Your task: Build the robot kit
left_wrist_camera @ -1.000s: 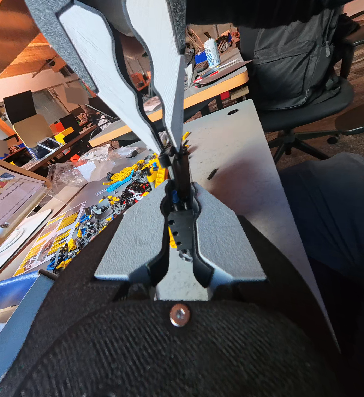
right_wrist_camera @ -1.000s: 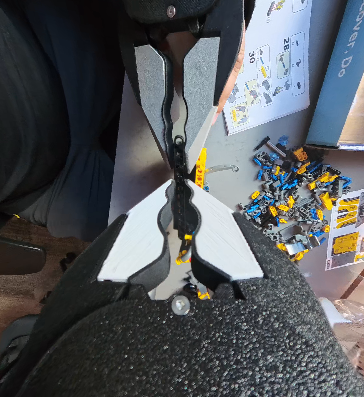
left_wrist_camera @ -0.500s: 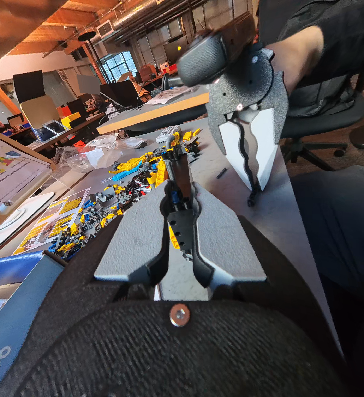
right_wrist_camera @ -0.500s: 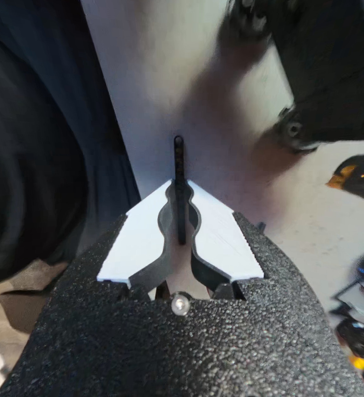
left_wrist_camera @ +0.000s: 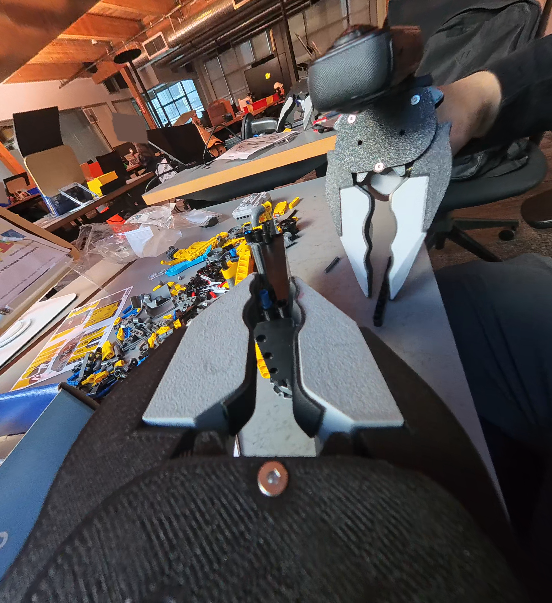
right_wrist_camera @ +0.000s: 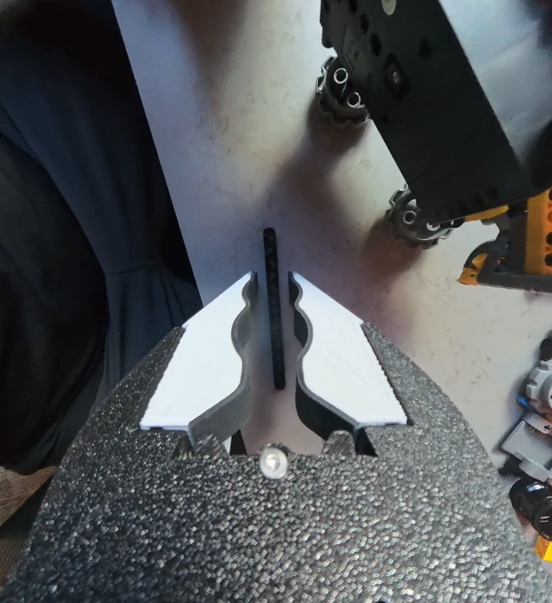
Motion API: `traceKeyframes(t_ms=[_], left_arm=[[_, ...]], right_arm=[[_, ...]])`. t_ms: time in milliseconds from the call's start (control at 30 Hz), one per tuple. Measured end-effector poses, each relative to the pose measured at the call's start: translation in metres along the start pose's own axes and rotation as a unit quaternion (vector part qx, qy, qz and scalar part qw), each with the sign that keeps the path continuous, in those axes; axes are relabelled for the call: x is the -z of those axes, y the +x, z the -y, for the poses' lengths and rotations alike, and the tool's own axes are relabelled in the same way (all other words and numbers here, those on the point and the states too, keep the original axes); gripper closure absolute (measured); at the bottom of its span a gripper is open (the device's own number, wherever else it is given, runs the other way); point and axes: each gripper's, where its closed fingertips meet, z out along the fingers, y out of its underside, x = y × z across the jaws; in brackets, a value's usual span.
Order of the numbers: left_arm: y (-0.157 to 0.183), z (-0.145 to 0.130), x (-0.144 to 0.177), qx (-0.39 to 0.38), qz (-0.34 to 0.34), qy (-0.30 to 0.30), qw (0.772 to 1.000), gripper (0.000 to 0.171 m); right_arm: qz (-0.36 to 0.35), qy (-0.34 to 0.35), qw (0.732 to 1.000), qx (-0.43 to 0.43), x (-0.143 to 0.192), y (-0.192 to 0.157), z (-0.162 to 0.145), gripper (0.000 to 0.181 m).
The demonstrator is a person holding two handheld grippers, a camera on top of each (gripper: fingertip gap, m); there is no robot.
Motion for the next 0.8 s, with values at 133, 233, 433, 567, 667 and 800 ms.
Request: traceKeyframes(t_ms=[133,233,433,567,667,800], left_arm=[[0.000,0.000,0.000,0.000,0.000,0.000,1.000,0.158],[0.000,0.000,0.000,0.000,-0.001,0.001,1.000,0.158],[0.001,0.000,0.000,0.002,-0.002,0.002,1.000,0.158],[0.001,0.000,0.000,0.002,-0.002,0.002,1.000,0.158],[0.001,0.000,0.000,0.003,-0.003,0.003,1.000,0.158],[0.001,0.001,0.000,0.004,-0.006,0.004,1.000,0.158]], right_arm=[[0.003,0.000,1.000,0.012,-0.005,0.001,-0.002,0.167],[0.012,0.014,1.000,0.008,-0.008,-0.001,-0.002,0.167],[0.009,0.047,0.999,-0.006,-0.008,0.001,0.000,0.169],[0.018,0.055,0.998,-0.006,-0.009,-0.002,0.001,0.172],[0.020,0.063,0.998,-0.013,-0.009,-0.001,0.001,0.173],[0.012,0.094,0.995,0.014,0.013,0.000,0.019,0.174]])
